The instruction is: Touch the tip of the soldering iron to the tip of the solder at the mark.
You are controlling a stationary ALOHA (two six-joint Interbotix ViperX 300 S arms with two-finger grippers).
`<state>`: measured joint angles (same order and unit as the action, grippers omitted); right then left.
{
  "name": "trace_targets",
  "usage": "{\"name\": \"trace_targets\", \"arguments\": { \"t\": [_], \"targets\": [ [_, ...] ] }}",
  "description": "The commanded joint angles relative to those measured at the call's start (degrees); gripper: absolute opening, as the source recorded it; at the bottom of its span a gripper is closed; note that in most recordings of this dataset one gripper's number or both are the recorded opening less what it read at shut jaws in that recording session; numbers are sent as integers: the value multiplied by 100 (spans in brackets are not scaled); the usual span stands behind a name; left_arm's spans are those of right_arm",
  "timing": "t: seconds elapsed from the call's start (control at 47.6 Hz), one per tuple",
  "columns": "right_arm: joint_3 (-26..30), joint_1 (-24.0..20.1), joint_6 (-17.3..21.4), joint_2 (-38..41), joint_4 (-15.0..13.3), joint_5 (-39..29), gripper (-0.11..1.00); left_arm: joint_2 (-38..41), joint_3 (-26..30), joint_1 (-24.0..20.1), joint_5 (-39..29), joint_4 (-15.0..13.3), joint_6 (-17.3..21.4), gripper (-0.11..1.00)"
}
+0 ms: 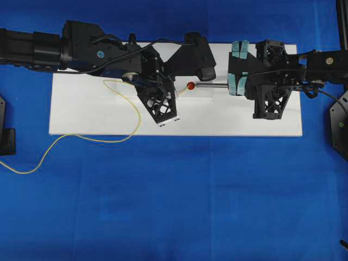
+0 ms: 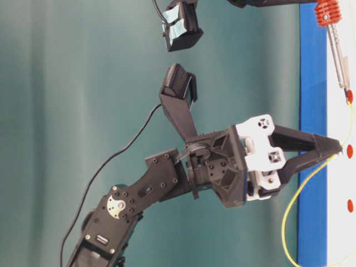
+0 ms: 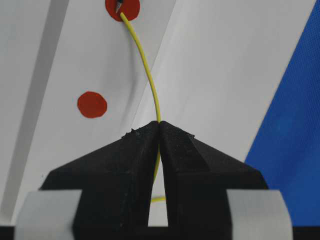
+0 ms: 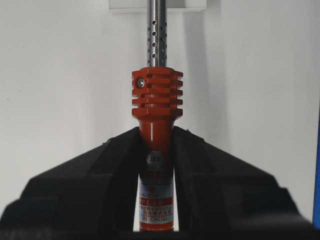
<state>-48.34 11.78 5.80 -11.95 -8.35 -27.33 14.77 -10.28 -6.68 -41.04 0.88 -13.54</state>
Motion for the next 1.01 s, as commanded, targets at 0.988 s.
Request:
{"name": "trace_targets", "arguments": {
  "t": [0.988],
  "targets": [
    [-519, -9, 18, -1670, -35, 62, 6, -1969, -1529, 149, 562, 9, -105, 1]
  ]
}}
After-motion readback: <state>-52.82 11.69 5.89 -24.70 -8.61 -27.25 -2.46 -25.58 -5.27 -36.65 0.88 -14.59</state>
